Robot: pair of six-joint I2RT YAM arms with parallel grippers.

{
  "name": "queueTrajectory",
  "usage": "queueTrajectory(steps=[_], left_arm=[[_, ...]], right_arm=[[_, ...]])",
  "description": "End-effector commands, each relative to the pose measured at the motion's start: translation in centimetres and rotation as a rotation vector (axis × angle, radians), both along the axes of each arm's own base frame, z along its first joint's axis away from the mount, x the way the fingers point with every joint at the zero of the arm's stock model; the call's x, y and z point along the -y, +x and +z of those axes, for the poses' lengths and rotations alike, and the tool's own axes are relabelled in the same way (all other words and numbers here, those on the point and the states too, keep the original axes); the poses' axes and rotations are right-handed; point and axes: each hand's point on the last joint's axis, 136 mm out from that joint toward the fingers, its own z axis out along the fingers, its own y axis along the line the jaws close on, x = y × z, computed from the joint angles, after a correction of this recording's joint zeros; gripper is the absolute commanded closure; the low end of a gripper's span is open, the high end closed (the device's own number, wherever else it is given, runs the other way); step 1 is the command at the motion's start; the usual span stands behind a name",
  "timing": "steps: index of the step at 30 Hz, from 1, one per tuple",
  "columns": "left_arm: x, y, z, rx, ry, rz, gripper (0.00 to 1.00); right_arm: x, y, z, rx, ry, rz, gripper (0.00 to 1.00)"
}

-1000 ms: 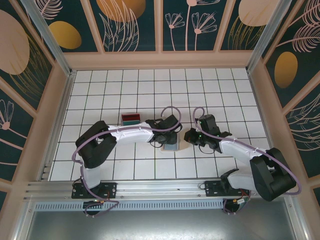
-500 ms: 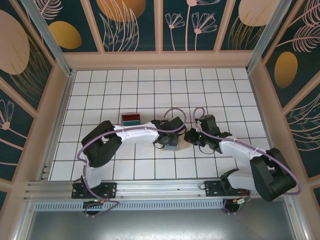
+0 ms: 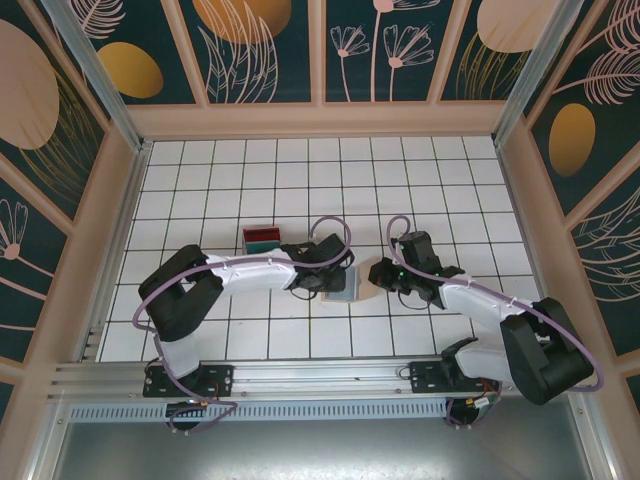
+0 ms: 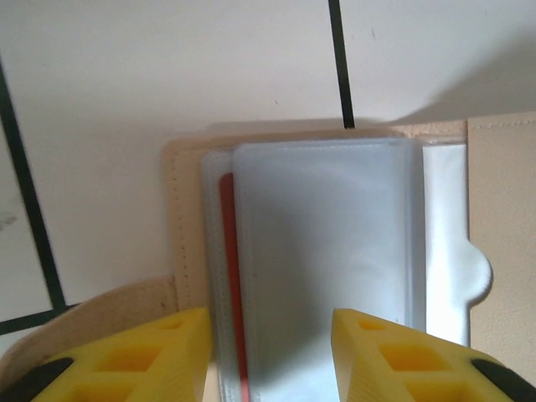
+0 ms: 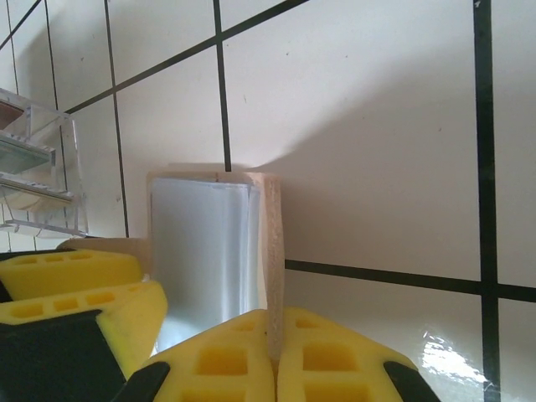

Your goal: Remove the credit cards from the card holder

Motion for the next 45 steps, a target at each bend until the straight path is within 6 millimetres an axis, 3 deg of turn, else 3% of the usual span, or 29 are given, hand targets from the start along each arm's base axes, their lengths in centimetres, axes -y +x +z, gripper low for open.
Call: queueTrajectory(steps=[1, 9, 23, 45], left_arm=[[0.4, 0.2, 0.8, -0.006, -0.076, 0.019, 0.57], [0.7, -0.1, 0.5, -0.014, -0.097, 0.005, 0.57], [0.4, 0.7, 2.3, 0.030, -0.090, 0.029, 0.58], [1.6, -0.2, -0.3, -0.037, -0.097, -0.031, 0.58]], right_arm=[[0.3, -0.1, -0.2, 0.006, 0.000, -0.011, 1.00], [0.3, -0.2, -0.3, 0.004, 0.002, -0.012, 1.00], [0.3, -0.3, -0.4, 0.000, 0.004, -0.013, 1.00], [0.1, -0.1, -0.7, -0.010, 0.009, -0.011, 1.00]])
